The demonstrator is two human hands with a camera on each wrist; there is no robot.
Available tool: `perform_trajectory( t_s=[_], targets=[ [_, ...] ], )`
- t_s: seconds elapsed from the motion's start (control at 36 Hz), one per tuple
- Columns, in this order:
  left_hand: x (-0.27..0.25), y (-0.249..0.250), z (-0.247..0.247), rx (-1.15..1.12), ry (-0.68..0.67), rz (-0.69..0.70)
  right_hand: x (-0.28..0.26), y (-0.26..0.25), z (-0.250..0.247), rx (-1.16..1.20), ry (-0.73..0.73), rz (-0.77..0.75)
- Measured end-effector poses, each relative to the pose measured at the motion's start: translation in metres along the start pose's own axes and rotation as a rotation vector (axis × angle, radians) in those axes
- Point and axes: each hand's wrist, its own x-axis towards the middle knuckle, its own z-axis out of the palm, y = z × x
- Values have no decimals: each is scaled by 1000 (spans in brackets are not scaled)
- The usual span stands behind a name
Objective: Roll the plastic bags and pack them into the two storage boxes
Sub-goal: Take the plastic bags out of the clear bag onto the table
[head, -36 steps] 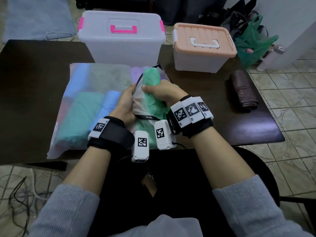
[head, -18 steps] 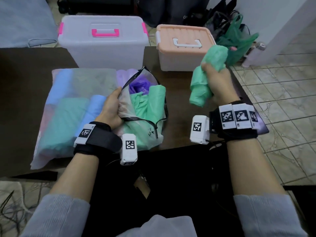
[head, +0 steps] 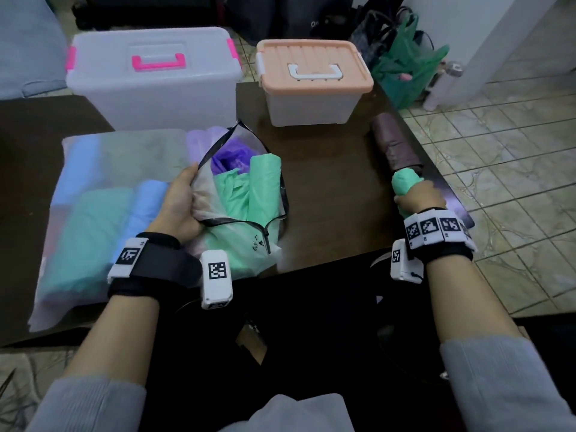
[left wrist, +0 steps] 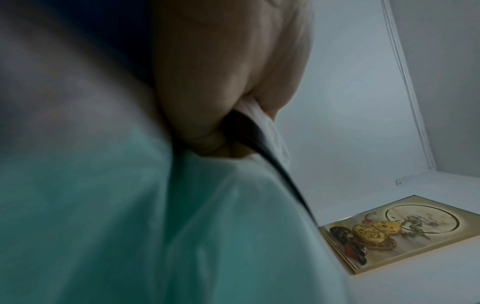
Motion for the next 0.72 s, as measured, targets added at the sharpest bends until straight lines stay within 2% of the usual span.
perform_trajectory(
  t_s=[0.19,0.44,0.58,0.72],
  targets=[
    [3,0,-3,-21,6,4,8,-12,-3,-7,48,8],
    [3,-2,1,-5,-29,8,16,-9,-20,-72,-23,-61],
    [5,3,0,10,10,-20,16,-4,-30,-84,-72,-88],
    [7,11,12,73,13,9,-1,-11,-44,-48,-30,-146]
  ],
)
